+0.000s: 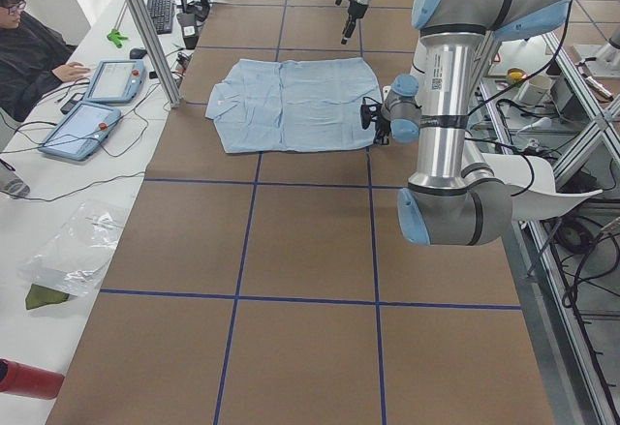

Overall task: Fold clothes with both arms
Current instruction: 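Lower both grippers and grasp the hem corners nearest the robot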

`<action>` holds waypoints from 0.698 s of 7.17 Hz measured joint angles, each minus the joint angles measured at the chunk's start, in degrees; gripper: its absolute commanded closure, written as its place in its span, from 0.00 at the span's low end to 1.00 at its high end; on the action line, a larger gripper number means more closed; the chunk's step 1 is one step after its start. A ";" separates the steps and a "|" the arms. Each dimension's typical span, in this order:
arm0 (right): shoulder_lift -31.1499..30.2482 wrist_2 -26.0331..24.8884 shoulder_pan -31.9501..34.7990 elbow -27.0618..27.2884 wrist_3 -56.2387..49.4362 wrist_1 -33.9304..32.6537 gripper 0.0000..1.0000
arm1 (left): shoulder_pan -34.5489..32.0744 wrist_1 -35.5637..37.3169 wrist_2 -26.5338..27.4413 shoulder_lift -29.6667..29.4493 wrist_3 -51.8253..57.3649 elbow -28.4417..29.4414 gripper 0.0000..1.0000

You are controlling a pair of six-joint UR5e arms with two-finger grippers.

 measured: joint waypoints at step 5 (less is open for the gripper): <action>-8.87 -10.78 -8.92 -5.81 5.70 16.07 0.51 | -0.13 -0.16 0.42 -1.20 0.08 -0.63 1.00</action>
